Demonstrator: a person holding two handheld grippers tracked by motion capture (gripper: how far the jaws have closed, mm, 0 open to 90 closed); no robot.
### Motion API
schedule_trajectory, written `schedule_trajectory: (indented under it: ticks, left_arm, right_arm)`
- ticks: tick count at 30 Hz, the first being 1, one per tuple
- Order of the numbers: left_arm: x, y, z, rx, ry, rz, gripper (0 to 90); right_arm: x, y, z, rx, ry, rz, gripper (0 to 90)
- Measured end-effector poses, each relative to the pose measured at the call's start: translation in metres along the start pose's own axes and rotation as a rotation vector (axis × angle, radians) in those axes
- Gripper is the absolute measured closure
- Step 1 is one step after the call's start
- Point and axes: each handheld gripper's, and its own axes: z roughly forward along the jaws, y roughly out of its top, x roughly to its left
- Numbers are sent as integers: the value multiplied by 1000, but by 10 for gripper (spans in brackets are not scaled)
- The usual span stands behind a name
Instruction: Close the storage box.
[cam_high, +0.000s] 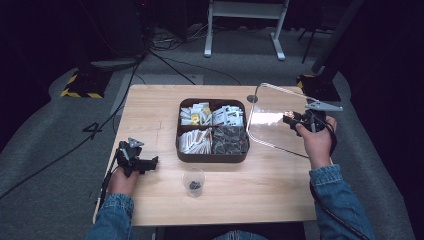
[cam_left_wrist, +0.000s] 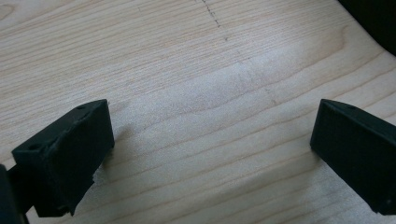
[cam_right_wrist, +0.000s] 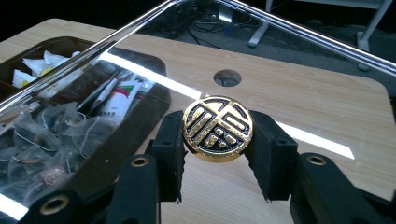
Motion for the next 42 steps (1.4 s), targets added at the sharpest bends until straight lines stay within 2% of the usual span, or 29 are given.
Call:
schedule_trajectory:
  ticks: [14, 27, 37, 42]
  left_arm:
    - [-1, 0, 0, -2, 9, -9, 0]
    - [-1, 0, 0, 0, 10, -9, 0]
    - [-1, 0, 0, -2, 11, -16, 0]
    - [0, 0, 0, 1, 19, -21, 0]
  right_arm:
    - [30, 28, 29, 15, 92, -23, 585]
    - [61, 48, 53, 37, 148, -74, 584]
    - [79, 59, 73, 56, 174, -90, 585]
    - [93, 65, 83, 72, 197, -102, 584]
